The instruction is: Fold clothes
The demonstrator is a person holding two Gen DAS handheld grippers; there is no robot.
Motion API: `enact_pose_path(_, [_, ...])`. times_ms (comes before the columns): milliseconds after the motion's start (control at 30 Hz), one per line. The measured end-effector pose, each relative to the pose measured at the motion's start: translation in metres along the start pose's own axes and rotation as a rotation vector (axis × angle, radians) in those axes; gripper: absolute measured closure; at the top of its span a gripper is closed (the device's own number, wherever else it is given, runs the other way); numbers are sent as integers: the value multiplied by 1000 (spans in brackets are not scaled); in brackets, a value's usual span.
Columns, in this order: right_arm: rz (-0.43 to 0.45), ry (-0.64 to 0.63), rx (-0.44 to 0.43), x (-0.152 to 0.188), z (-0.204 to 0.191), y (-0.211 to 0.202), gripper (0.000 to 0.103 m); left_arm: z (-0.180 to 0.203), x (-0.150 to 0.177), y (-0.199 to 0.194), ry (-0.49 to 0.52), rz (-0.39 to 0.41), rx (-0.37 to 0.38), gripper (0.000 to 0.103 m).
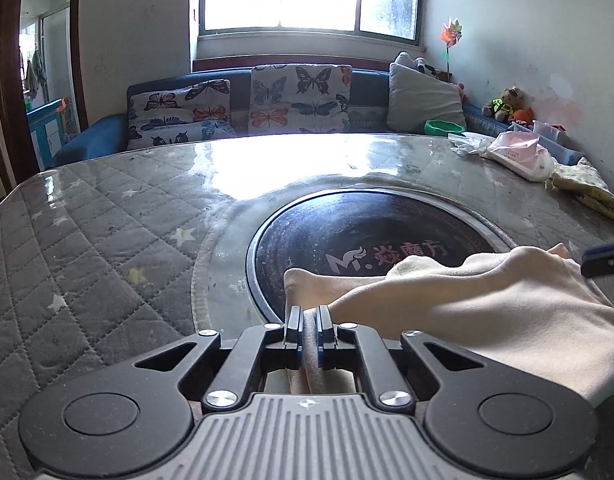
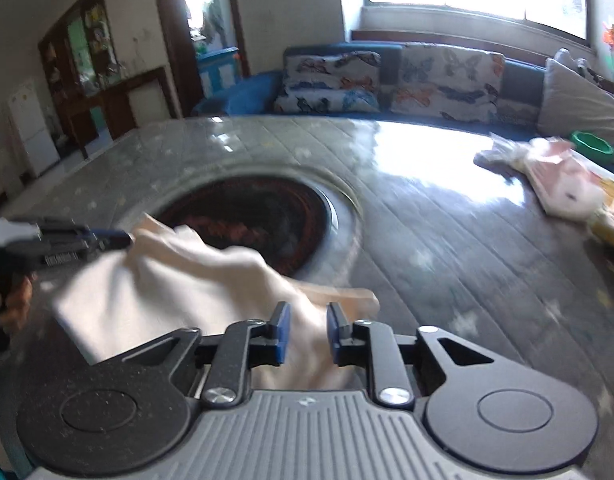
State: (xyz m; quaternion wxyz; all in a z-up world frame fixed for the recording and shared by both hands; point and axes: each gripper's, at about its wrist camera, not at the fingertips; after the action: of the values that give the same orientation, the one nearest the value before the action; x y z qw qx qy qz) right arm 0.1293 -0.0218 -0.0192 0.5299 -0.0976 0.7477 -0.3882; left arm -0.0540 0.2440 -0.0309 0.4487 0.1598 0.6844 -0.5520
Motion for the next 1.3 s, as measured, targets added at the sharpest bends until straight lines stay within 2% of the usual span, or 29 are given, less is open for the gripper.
enact_pose_path(200, [-14,73,-21,12,2,14,81,-1,0,-1,-3,-4,-6,94])
enact_pose_path(267, [25,55,8,13,-2,12,95,-1,1,-1,2,-4,-9,93])
enact_pose_path(300, [32,49,18,13,-3,11,95,-1,1,-1,3,-4,-11,93])
enact_pose_path(367, [20,33,73,12,-5,14,95,-3,1,-1,4,-4,-17,88])
enact_pose_path(400, [13,28,91,13,-5,16,95,-4,1,-1,5,-5,-26,82])
enact_pose_path(467, [19,29,103,12,-7,14,95,-4,-1,-3,9,-1,-36,76])
enact_pose_path(600, [95,-70,120,0,-33,7,90,-1,-10,-12,24,28,-34,76])
enact_pose_path(733, [95,-90,40,-16,-49,21,89,10,-25,-18,24,44,62,76])
enact_pose_path(800, [70,-83,7,-22,-52,35,89,17,-29,-15,24,21,120,76])
enact_pose_path(933, [29,-59,3,-25,-53,63,88,29,-31,5,2,-52,226,77])
enact_pose_path(1033, [37,-59,31,-22,-54,71,83,36,-33,19,13,-83,231,77])
enact_pose_path(1133, [45,-32,35,-21,-50,70,74,38,-30,30,33,-92,185,77])
enact_pose_path(1300, [84,-47,17,-18,-56,56,73,38,-26,33,49,-75,151,76])
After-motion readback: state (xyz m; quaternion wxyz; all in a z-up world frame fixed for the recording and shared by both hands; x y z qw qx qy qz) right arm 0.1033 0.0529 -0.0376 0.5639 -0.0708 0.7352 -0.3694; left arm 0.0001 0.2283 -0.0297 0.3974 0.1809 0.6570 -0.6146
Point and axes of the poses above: each gripper's, at about its wrist camera, not at the fingertips, and y roughly the way its jaws point, z to its right, x to its underside, and after that the axes turned 1 degree about -x, right-handed
